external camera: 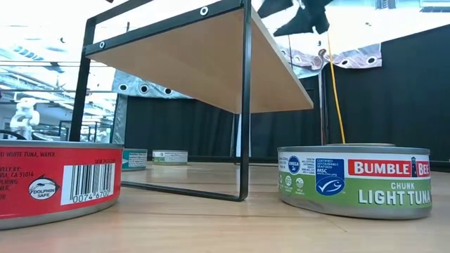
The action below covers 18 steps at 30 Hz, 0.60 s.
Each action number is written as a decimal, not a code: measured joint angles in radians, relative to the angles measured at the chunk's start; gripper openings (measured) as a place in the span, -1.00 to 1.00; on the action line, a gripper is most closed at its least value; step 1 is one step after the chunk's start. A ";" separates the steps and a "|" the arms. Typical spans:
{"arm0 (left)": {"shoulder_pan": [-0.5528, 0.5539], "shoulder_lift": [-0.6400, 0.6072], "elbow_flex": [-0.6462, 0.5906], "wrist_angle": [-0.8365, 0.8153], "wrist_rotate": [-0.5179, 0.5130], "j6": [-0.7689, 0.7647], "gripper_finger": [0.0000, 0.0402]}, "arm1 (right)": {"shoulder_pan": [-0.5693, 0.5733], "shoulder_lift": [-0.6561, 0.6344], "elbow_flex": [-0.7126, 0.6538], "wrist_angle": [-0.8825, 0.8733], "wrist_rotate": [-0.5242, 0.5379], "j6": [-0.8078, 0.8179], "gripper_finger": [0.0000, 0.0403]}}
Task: Stack canned seafood by type on shelf
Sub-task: Put the blue tuna can on the shelf
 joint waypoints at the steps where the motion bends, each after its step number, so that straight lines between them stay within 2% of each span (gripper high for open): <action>1: 0.000 0.000 0.000 -0.009 0.000 -0.001 -0.86 | 0.018 0.012 0.000 -0.013 0.001 -0.010 0.81; 5: 0.000 0.000 0.000 -0.021 0.000 -0.003 -0.86 | 0.067 0.089 -0.002 -0.040 0.045 -0.007 0.56; 11: 0.000 0.000 0.000 -0.021 0.000 -0.005 -0.86 | 0.073 0.205 -0.002 -0.043 0.048 0.038 -0.02; 18: 0.000 0.000 0.000 -0.020 0.000 -0.006 -0.86 | 0.071 0.228 -0.002 -0.080 0.052 0.077 -0.66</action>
